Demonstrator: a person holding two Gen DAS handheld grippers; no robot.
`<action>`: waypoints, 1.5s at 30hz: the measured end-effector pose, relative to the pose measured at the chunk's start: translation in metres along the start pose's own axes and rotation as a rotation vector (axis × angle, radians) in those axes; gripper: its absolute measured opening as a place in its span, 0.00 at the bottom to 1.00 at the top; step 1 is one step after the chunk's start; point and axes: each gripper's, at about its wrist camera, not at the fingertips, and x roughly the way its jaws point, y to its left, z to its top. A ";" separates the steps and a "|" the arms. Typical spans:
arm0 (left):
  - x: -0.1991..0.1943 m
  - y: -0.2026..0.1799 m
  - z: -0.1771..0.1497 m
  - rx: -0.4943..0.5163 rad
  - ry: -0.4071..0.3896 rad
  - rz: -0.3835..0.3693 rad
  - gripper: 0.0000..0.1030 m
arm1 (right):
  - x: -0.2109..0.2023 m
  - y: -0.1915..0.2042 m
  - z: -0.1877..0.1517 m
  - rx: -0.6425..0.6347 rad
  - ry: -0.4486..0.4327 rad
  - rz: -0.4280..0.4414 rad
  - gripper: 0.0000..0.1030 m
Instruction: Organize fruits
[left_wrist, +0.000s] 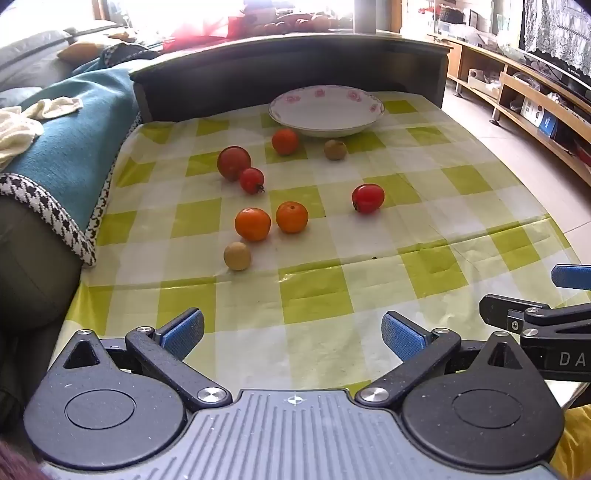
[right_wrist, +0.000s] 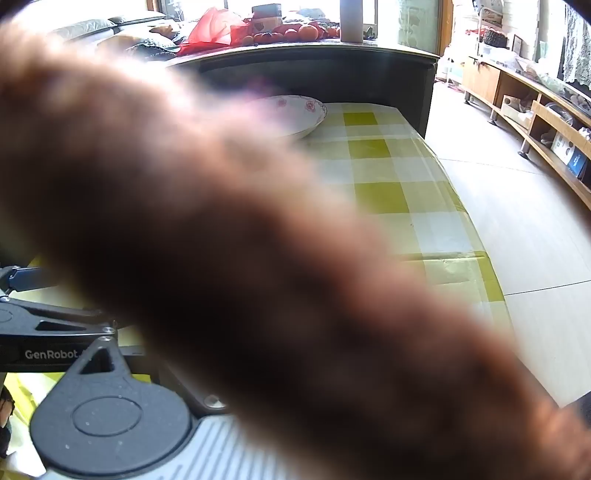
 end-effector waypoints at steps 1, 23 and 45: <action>0.000 0.000 0.000 0.002 -0.001 0.001 1.00 | 0.000 0.000 0.001 -0.001 0.002 0.000 0.91; 0.004 0.001 -0.002 -0.009 0.015 0.007 1.00 | 0.003 0.005 0.003 -0.018 0.007 -0.004 0.91; 0.004 0.002 -0.001 -0.009 0.016 0.005 0.99 | 0.003 0.006 0.004 -0.017 0.008 -0.004 0.91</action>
